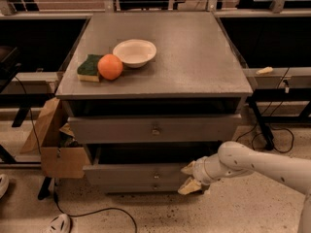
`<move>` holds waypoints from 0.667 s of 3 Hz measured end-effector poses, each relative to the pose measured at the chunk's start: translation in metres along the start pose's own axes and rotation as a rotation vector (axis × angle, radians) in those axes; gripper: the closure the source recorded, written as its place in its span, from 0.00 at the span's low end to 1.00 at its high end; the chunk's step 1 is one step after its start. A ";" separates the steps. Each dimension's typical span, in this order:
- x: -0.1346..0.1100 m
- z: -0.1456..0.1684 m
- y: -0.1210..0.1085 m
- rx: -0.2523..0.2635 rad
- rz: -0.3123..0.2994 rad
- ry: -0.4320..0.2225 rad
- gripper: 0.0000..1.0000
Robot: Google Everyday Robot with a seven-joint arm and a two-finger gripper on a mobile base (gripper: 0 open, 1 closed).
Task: Close middle drawer
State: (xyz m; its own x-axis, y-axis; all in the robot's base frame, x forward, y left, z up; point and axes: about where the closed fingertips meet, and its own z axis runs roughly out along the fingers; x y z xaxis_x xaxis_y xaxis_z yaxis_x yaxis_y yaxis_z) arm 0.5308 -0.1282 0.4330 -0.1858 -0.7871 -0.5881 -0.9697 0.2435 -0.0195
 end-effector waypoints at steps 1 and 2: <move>-0.005 0.004 -0.003 0.000 -0.006 -0.001 0.11; -0.004 0.003 0.004 0.000 -0.006 -0.001 0.00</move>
Offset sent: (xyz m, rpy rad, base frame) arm 0.0253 0.0165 0.0007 0.0092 -0.0185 0.0098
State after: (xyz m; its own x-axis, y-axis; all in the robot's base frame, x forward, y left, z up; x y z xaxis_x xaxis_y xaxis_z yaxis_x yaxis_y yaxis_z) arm 0.5282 -0.1225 0.4325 -0.1800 -0.7880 -0.5887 -0.9708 0.2389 -0.0229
